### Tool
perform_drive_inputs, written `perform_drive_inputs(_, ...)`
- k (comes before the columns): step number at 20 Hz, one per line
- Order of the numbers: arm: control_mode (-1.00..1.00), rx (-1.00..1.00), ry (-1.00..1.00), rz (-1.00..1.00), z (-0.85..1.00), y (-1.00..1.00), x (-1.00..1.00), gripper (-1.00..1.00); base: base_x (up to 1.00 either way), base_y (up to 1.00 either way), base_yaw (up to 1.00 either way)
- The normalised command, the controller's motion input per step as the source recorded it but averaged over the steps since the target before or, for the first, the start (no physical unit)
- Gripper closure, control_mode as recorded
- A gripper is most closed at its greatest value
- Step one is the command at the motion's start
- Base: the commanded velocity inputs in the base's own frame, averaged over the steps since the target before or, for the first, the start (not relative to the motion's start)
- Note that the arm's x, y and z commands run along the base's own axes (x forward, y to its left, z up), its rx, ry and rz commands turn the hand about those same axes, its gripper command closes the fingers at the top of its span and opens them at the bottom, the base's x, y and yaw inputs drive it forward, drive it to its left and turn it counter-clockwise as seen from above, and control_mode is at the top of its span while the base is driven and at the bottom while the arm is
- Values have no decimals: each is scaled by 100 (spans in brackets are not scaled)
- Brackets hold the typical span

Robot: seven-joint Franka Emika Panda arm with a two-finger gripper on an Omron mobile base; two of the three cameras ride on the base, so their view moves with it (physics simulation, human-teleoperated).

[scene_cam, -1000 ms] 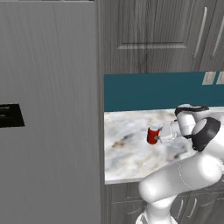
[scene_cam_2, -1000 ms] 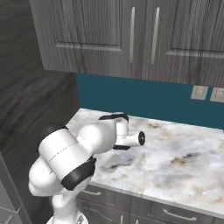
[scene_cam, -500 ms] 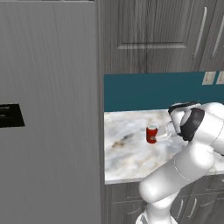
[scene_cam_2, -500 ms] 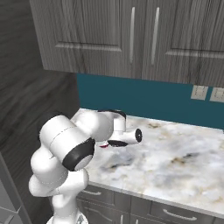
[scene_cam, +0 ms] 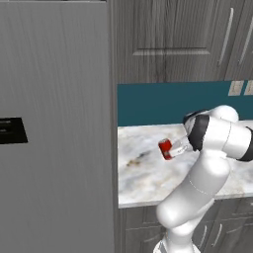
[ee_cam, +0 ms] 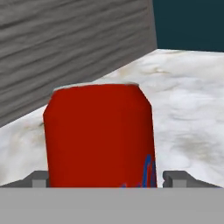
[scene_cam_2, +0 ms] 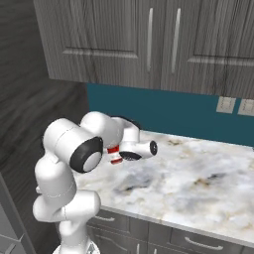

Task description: Move the drinks to the dining counter.

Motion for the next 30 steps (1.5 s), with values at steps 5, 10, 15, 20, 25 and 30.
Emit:
perform_drive_inputs(5,-100,0,0,0,-1,6,12,100,0,0,0)
perform_drive_inputs(10,-100,0,-14,0,5,-3,-17,100,0,0,0)
perform_drive_inputs(15,-100,0,-28,0,42,-8,-64,100,0,0,0)
perform_drive_inputs(20,-100,0,-31,1,87,0,-78,100,0,0,0)
perform_drive_inputs(25,-100,0,-29,7,100,0,-81,100,0,0,0)
perform_drive_inputs(30,-100,0,-22,11,82,0,-88,100,0,0,0)
